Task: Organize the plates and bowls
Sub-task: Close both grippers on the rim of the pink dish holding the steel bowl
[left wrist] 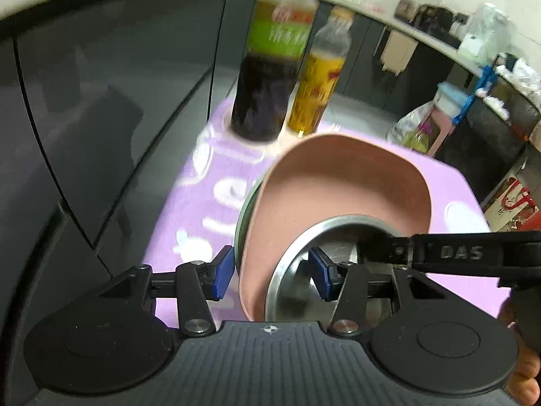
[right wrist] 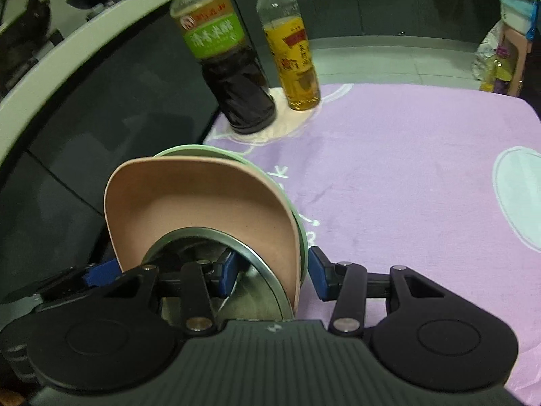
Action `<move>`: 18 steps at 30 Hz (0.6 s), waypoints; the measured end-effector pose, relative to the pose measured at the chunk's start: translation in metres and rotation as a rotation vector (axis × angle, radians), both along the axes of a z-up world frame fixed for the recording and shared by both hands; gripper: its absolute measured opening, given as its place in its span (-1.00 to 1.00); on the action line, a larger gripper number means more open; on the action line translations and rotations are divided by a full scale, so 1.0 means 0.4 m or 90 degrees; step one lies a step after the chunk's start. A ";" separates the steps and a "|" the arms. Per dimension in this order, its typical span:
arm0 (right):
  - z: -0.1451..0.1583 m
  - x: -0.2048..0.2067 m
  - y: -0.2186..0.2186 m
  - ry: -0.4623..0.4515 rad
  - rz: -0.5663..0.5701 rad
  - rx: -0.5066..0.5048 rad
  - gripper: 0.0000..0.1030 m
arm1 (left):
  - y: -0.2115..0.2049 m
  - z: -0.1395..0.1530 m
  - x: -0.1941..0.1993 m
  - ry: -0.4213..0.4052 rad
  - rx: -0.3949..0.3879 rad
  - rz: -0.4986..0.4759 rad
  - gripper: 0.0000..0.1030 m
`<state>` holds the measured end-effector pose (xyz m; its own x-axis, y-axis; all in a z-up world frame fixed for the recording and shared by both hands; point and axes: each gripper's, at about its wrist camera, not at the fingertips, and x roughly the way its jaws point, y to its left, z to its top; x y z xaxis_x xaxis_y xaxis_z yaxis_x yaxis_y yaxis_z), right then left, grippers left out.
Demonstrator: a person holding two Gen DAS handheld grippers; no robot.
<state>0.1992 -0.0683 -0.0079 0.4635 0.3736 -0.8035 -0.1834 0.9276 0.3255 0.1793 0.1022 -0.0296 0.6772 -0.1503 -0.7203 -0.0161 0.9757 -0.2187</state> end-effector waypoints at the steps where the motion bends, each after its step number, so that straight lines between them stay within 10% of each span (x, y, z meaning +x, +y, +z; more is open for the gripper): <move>1: -0.007 0.004 -0.002 0.006 -0.003 0.001 -0.57 | 0.008 -0.022 0.015 0.025 -0.015 0.003 -0.15; 8: -0.089 0.065 -0.013 0.079 -0.018 0.012 -0.58 | 0.057 -0.136 0.094 0.133 -0.103 0.018 -0.26; 18: -0.140 0.112 -0.039 0.092 0.003 0.032 -0.58 | 0.107 -0.135 0.108 0.127 -0.157 0.015 -0.26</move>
<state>0.2439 -0.0839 -0.0641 0.3426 0.4176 -0.8415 -0.1358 0.9084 0.3955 0.2226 0.1449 -0.0838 0.5321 -0.3233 -0.7825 -0.1042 0.8922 -0.4395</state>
